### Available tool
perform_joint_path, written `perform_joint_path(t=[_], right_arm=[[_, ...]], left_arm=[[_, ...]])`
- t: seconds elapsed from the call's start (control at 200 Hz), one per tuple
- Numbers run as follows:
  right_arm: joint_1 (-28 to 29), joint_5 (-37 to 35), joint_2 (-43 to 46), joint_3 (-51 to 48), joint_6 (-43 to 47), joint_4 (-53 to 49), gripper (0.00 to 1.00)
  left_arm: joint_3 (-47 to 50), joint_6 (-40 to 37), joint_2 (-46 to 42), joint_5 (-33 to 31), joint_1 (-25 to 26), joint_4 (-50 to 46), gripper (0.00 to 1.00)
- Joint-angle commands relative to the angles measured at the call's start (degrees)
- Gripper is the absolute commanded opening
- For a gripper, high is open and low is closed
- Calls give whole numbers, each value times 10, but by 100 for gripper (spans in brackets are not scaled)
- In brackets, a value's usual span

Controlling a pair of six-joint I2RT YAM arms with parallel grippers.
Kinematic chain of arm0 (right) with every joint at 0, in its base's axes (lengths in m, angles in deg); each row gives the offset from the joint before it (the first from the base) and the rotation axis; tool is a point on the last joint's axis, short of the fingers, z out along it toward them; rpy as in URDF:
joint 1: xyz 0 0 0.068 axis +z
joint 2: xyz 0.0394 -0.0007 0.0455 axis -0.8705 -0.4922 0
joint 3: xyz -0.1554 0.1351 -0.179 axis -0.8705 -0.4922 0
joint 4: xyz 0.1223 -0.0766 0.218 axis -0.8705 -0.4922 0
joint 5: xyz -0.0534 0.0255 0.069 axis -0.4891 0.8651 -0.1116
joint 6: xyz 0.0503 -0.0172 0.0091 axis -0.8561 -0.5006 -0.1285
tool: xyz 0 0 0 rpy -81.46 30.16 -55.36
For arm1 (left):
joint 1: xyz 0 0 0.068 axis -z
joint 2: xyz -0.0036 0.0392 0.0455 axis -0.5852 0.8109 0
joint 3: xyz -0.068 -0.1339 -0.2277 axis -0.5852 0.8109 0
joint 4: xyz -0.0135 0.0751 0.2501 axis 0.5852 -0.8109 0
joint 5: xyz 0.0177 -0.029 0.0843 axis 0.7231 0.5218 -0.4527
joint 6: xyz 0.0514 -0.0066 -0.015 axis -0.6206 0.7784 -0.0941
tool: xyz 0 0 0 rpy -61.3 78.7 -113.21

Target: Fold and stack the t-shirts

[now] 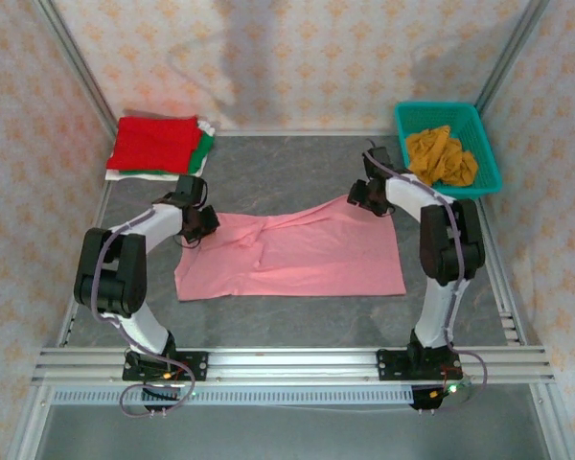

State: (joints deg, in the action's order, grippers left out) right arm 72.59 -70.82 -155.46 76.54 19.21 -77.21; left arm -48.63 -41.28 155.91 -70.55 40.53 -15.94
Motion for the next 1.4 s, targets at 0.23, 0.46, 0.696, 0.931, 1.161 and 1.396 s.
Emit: perform_joint_path(t=[0.23, 0.46, 0.696, 0.931, 1.161, 1.396], right_arm=[[-1, -63, -54, 28, -23, -35, 51], [-2, -76, -71, 25, -34, -34, 51], [-2, -80, -76, 26, -32, -36, 51], [-1, -74, -60, 18, -25, -33, 51], [-2, -65, -25, -9, -20, -29, 51], [-2, -65, -7, -19, -18, -31, 52]], left_arm=[[-124, 16, 23, 10, -10, -28, 0], [-247, 13, 126, 26, -26, -56, 0], [-380, -7, 239, 21, -26, -116, 46], [-277, -7, 114, -41, -26, -95, 52], [-130, -7, 23, -64, -27, -85, 46], [-108, -4, 59, -51, -27, -86, 45]])
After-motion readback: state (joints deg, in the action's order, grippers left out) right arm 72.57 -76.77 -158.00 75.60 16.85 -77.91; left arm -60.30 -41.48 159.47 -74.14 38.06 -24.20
